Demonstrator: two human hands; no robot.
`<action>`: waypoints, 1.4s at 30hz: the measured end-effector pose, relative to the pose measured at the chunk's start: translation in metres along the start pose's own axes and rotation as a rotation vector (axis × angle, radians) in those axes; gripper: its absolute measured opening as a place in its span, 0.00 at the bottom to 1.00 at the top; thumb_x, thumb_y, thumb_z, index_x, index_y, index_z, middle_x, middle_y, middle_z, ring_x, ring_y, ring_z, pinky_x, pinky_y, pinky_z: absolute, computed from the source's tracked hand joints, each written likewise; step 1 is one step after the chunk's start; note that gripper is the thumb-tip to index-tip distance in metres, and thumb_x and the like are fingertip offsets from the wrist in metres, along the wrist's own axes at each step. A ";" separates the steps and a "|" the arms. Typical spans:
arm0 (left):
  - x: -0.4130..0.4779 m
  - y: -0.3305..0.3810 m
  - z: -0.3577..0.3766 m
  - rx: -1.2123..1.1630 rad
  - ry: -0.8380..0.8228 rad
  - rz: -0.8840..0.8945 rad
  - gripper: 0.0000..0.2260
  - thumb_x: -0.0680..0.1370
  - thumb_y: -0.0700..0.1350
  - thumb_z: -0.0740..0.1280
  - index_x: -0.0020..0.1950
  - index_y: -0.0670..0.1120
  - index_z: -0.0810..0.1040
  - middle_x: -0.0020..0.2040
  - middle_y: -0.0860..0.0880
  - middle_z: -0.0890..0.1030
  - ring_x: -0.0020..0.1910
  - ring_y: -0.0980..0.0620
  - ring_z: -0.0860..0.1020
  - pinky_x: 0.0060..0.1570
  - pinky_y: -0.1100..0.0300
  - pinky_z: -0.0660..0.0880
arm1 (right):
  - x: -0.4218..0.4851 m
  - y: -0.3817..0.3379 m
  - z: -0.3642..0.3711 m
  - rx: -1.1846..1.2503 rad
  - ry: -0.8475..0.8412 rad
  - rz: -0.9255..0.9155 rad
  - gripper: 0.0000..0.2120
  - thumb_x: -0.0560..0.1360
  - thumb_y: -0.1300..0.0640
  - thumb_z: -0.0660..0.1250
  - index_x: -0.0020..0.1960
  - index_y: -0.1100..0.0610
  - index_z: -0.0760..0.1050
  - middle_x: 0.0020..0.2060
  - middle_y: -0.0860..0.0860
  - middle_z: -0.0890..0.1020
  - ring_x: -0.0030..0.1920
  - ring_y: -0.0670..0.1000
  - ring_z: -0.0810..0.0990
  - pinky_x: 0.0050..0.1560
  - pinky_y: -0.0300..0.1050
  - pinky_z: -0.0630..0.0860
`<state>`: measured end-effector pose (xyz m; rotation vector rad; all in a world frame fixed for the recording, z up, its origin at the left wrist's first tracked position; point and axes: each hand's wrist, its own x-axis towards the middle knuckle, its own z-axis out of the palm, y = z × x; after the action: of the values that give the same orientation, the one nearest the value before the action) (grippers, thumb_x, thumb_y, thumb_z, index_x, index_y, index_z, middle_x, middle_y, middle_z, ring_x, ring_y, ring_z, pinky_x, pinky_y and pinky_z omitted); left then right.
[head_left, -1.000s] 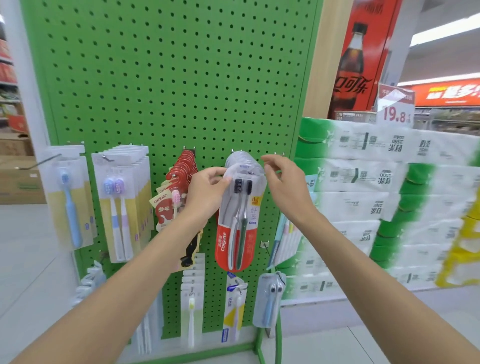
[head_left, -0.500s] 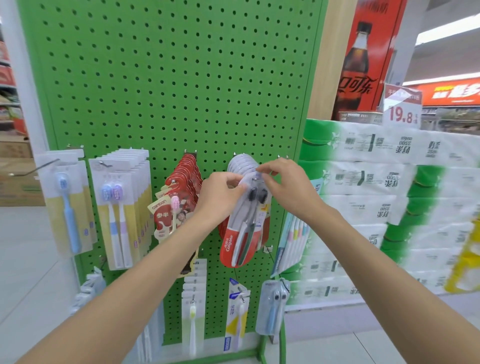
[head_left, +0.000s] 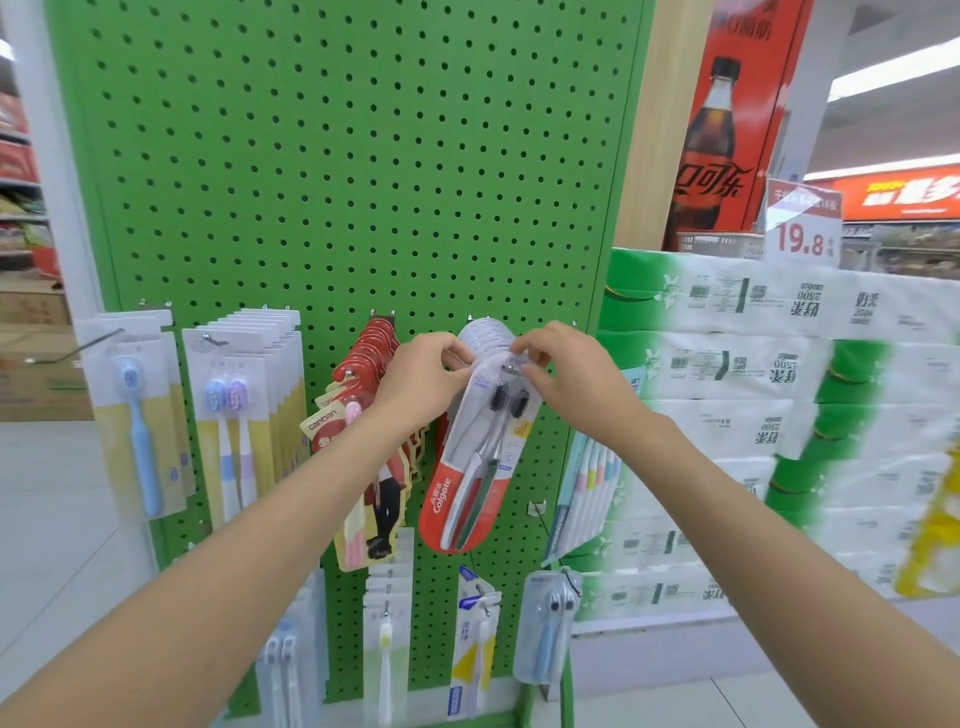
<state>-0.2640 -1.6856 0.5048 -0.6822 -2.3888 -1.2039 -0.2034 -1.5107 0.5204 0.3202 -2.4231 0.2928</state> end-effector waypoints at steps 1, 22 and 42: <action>0.001 0.000 0.000 -0.009 -0.016 -0.002 0.02 0.77 0.42 0.70 0.46 0.50 0.80 0.45 0.54 0.82 0.44 0.56 0.79 0.49 0.56 0.78 | 0.001 0.000 0.001 -0.008 0.000 0.005 0.11 0.79 0.60 0.64 0.59 0.55 0.79 0.47 0.52 0.78 0.48 0.54 0.77 0.53 0.53 0.74; -0.008 -0.008 -0.007 0.037 -0.009 -0.094 0.03 0.80 0.43 0.66 0.47 0.46 0.75 0.44 0.48 0.79 0.46 0.47 0.81 0.50 0.49 0.79 | 0.006 0.004 0.007 -0.072 0.042 -0.062 0.12 0.80 0.63 0.60 0.59 0.57 0.79 0.47 0.54 0.79 0.50 0.56 0.76 0.56 0.54 0.71; -0.065 0.000 -0.041 0.094 0.093 -0.180 0.03 0.73 0.39 0.68 0.45 0.45 0.76 0.40 0.46 0.81 0.40 0.46 0.82 0.39 0.49 0.80 | -0.009 -0.006 0.010 -0.055 0.206 -0.025 0.14 0.77 0.65 0.64 0.60 0.59 0.79 0.53 0.55 0.80 0.56 0.56 0.76 0.60 0.54 0.72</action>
<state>-0.2065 -1.7350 0.4936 -0.3810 -2.4522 -1.1571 -0.2005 -1.5177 0.5081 0.2816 -2.2187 0.2351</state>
